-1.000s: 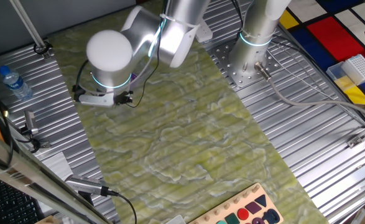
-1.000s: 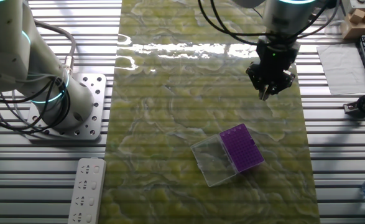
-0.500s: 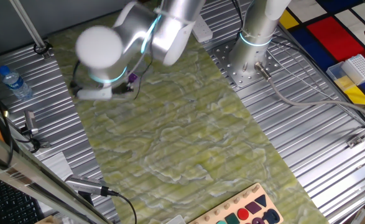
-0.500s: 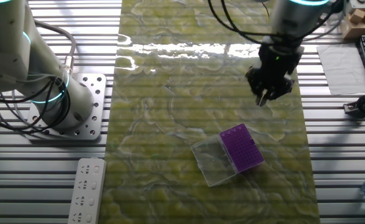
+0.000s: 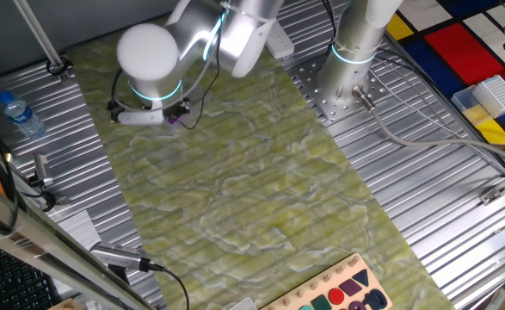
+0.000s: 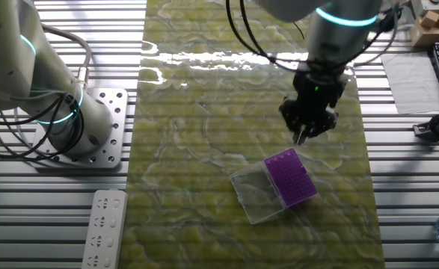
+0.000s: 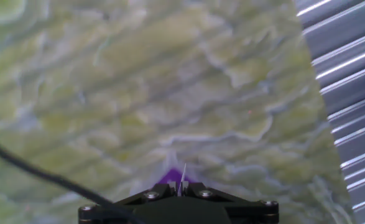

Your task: Insert a small pipette tip into the holder for small pipette tips

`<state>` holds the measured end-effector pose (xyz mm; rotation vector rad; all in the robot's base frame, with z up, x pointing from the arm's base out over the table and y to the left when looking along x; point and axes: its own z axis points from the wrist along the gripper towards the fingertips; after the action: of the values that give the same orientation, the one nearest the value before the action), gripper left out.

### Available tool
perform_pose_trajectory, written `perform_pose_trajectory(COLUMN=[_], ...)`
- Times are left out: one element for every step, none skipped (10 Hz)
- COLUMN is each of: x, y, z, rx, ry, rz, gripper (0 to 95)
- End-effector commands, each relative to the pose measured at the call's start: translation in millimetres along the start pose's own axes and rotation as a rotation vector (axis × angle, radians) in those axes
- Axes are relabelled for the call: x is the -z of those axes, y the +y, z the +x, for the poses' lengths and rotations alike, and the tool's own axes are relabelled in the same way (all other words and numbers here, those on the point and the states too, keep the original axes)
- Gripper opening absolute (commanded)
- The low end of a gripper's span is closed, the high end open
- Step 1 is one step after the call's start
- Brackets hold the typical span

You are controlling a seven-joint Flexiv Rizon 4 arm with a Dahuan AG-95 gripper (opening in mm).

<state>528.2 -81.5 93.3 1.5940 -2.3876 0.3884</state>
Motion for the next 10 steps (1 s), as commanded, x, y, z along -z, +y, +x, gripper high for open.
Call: perform_pose_trajectory(x=[-3.9, -4.3, -4.1, -3.2, -2.3, -2.3, -2.3, -2.3, -2.3, -2.3], y=[2.7, 2.8, 2.5, 0.0, -3.0, -3.0, -3.0, -3.0, -3.0, -3.0], z=[-0.5, -0.7, -0.7, -1.8, -3.9, -3.9, -3.9, -3.9, -3.9, -3.9], rx=[0.003, 0.001, 0.004, 0.013, 0.032, 0.041, 0.047, 0.044, 0.042, 0.04], ry=[0.034, 0.032, 0.024, 0.014, -0.006, -0.022, -0.025, -0.022, -0.016, -0.013], rz=[0.011, 0.01, 0.006, 0.002, -0.012, -0.022, -0.028, -0.029, -0.032, -0.031], gripper=[0.0, 0.0, 0.0, 0.0, 0.0, 0.0, 0.0, 0.0, 0.0, 0.0])
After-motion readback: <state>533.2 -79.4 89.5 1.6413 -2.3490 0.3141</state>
